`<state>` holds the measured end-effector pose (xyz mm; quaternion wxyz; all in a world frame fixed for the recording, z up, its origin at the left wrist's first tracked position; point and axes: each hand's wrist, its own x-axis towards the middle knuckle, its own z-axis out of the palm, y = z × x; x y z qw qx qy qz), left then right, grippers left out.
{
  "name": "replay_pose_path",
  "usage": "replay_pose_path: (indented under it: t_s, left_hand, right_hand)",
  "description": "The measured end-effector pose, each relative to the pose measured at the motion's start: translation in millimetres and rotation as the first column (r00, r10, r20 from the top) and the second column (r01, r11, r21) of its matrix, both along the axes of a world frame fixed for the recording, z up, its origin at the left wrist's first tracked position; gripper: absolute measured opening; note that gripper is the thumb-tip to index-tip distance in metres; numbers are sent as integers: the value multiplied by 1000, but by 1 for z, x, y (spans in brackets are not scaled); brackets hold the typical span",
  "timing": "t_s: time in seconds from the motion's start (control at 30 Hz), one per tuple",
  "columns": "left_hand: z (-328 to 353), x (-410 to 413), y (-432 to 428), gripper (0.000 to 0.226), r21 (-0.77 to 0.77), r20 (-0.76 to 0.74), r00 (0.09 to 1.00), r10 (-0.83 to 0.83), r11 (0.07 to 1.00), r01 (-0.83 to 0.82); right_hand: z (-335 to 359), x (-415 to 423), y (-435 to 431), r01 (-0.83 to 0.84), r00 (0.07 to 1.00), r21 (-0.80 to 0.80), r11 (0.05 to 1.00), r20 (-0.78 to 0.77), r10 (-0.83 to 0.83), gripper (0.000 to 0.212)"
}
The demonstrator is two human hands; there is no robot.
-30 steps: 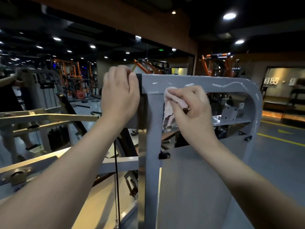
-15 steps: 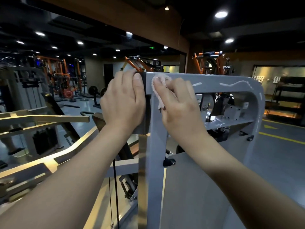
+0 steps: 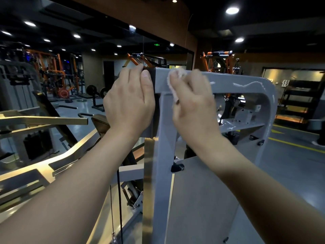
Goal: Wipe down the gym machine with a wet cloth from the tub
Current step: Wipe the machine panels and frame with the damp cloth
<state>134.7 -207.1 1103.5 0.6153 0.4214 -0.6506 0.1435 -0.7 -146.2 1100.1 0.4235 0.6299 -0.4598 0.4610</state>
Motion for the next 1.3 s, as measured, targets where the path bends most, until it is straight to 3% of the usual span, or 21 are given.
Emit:
replay_pose_path:
  t_s: [0.1, 0.23, 0.37, 0.53, 0.67, 0.8, 0.97, 1.2, 1.3]
  left_hand:
    - [-1, 1, 0, 48, 3, 3, 1000, 3, 1000, -3]
    - [-1, 0, 0, 50, 3, 10, 1000, 9, 1000, -9]
    - [-1, 2, 0, 50, 9, 16, 1000, -5, 1000, 5]
    - [0, 1, 0, 53, 11, 19, 1000, 14, 1000, -15]
    - [-1, 2, 1, 55, 9, 26, 1000, 3, 1000, -3]
    - [-2, 2, 0, 56, 5, 26, 1000, 14, 1000, -14]
    - [-2, 2, -2, 57, 1, 42, 999, 18, 1000, -18]
    - [-5, 3, -4, 55, -3, 54, 998, 27, 1000, -27]
    - [-4, 2, -3, 55, -3, 50, 998, 27, 1000, -27]
  right_hand:
    - [-15, -8, 4, 2, 996, 36, 999, -90, 2, 44]
    - [9, -1, 2, 11, 999, 2, 1000, 46, -11, 35]
    - [-11, -2, 6, -23, 993, 48, 999, -110, 28, 45]
    - [9, 4, 3, -13, 1000, 2, 1000, 23, 13, 37]
    - [-8, -3, 3, -31, 991, 31, 999, -127, 34, 42]
    - [13, 2, 1, -14, 998, 10, 1000, 57, 14, 39]
    - [-2, 11, 2, -91, 994, 3, 996, -62, 91, 42]
    - [2, -2, 0, -150, 989, -19, 989, -9, 150, 21]
    - [7, -12, 1, -142, 983, -40, 989, 109, 145, 17]
